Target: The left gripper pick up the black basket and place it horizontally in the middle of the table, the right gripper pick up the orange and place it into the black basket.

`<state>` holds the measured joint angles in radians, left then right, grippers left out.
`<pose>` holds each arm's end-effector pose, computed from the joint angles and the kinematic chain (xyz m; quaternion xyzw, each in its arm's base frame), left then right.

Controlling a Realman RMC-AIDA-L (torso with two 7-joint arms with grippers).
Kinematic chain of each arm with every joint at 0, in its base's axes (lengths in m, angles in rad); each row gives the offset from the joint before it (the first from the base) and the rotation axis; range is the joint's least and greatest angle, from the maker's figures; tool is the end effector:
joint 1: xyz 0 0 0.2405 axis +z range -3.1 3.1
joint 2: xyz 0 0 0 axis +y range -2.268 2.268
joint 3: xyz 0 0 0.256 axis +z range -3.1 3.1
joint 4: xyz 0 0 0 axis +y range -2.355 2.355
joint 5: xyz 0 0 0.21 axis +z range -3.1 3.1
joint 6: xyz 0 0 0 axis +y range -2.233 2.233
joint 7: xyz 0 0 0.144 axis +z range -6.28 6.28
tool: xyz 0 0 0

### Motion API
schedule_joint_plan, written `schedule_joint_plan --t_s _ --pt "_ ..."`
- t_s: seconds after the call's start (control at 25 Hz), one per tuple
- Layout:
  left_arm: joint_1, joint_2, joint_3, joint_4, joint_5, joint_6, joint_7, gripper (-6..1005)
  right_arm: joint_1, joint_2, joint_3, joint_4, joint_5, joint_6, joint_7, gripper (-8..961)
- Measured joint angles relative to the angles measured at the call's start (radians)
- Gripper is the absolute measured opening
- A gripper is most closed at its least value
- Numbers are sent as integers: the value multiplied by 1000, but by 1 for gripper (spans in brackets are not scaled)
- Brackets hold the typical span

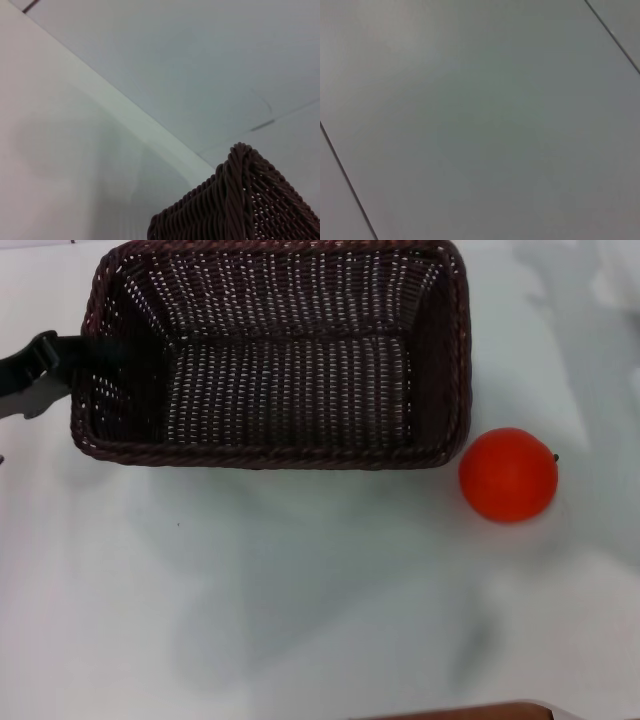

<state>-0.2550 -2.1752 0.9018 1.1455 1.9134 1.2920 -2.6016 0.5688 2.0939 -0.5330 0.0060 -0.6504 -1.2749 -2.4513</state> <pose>-0.2727 0.3234 0.0345 -0.6746 -0.6504 -0.3051 0.1697 0.3243 0.3578 0.0303 -0.3662 -0.5329 -0.5771 0.4988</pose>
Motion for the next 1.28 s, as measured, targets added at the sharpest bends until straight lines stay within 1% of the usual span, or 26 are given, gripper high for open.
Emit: schedule_joint_plan --t_s 0.32,0.68,0.92,1.04,1.16,1.28 --pt "49 0 72 -9 -36 -79 0 202 -1 -2 2 -2 0 6 0 875" --pt "59 0 93 -30 -49 -82 5 214 -1 -2 2 -2 -1 13 0 871" --pt "73 0 89 -44 -63 -67 7 400 -4 -1 1 -1 -1 13 0 869" --pt "85 0 77 -43 -64 -48 8 465 -6 0 1 0 -1 13 0 868" --pt "93 0 49 -41 -64 -36 21 529 -7 0 1 0 0 13 0 866" --pt "90 2 -8 -44 -65 -10 72 594 -6 2 1 0 0 11 0 865"
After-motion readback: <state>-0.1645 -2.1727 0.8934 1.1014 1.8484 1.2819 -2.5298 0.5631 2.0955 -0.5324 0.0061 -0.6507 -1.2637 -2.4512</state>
